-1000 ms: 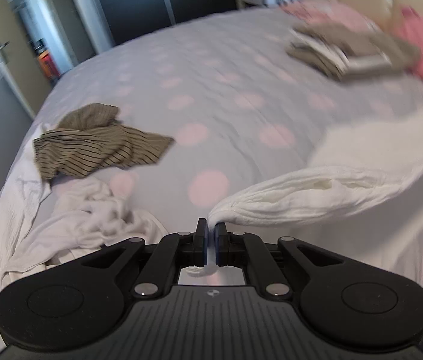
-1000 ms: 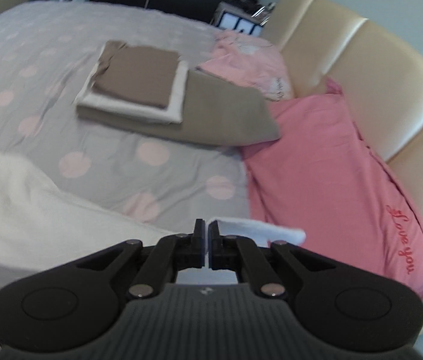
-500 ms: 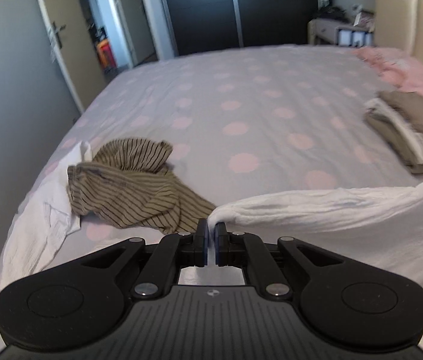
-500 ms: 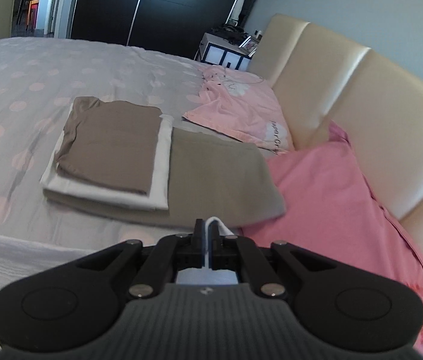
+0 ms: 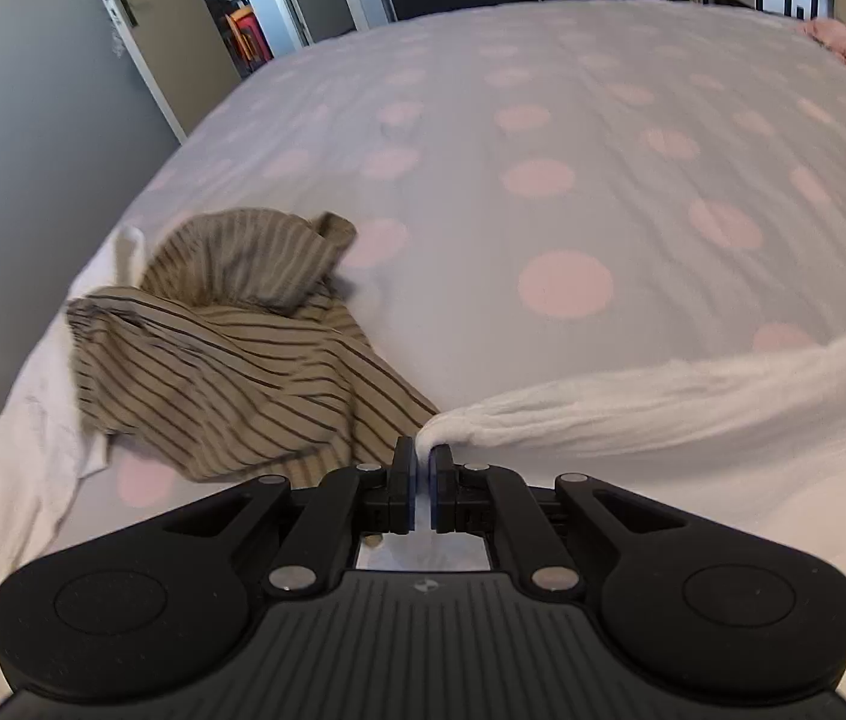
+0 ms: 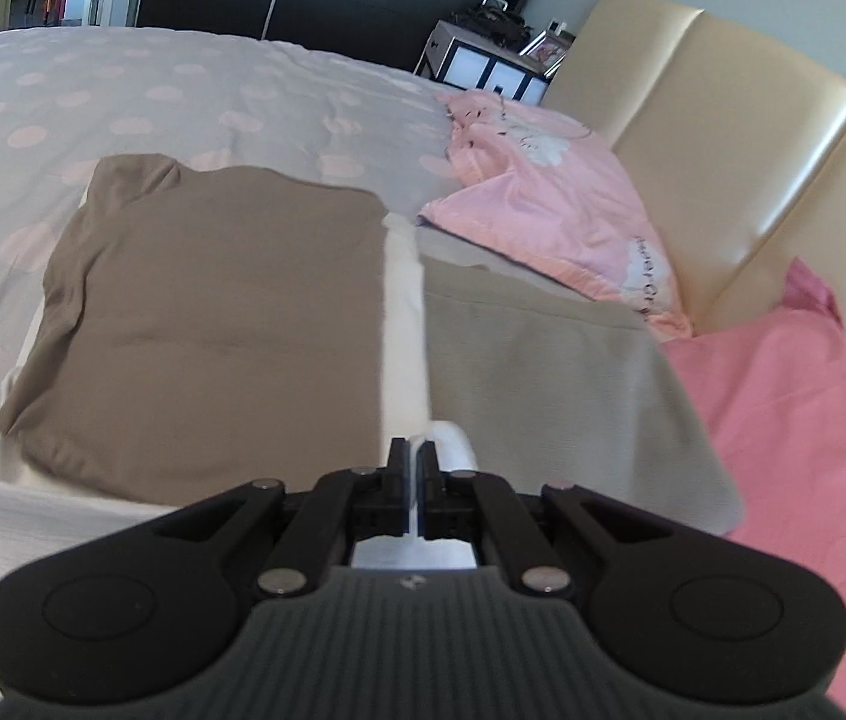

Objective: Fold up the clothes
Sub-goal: 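Open both tools and lay the blanket down beside the folded stack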

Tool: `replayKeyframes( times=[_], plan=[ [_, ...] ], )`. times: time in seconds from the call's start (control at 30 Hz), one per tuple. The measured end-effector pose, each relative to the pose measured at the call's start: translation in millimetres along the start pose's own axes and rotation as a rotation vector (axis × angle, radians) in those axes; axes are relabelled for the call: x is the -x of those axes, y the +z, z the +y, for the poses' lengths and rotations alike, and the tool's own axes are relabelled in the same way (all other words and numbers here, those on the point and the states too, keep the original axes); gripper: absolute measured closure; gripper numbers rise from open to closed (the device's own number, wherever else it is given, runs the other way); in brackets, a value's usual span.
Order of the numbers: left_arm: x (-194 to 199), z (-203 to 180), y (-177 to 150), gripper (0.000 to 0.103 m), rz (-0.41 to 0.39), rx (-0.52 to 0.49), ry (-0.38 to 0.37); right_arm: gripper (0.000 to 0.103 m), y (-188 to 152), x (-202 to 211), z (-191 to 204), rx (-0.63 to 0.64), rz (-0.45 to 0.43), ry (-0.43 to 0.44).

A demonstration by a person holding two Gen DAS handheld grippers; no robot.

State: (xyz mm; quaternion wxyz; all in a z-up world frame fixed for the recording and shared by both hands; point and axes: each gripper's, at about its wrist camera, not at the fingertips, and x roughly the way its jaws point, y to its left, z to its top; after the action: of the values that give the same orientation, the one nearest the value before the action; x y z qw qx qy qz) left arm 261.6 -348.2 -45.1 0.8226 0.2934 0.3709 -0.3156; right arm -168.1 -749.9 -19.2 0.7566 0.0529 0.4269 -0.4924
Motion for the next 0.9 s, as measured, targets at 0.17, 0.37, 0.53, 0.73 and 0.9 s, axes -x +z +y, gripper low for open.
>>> replayKeyframes(
  times=[0.17,0.37,0.53,0.73,0.9],
  plan=[
    [0,-1,-13,0.093,-0.035,-0.037,-0.045,0.073,-3,-3,0,0.016,0.017,0.021],
    [47,12,-40,0.073,-0.073,-0.098,-0.091,0.063,-24,29,-26,-0.012,0.015,0.025],
    [93,25,-84,0.061,-0.054,-0.138,-0.15,0.061,-67,70,-54,-0.039,0.035,0.036],
    [120,41,-150,0.058,0.047,-0.055,-0.248,0.061,-144,111,-96,-0.124,0.085,0.035],
    [129,34,-199,0.057,0.096,0.0,-0.283,0.06,-211,133,-124,-0.201,0.146,0.036]
  ],
)
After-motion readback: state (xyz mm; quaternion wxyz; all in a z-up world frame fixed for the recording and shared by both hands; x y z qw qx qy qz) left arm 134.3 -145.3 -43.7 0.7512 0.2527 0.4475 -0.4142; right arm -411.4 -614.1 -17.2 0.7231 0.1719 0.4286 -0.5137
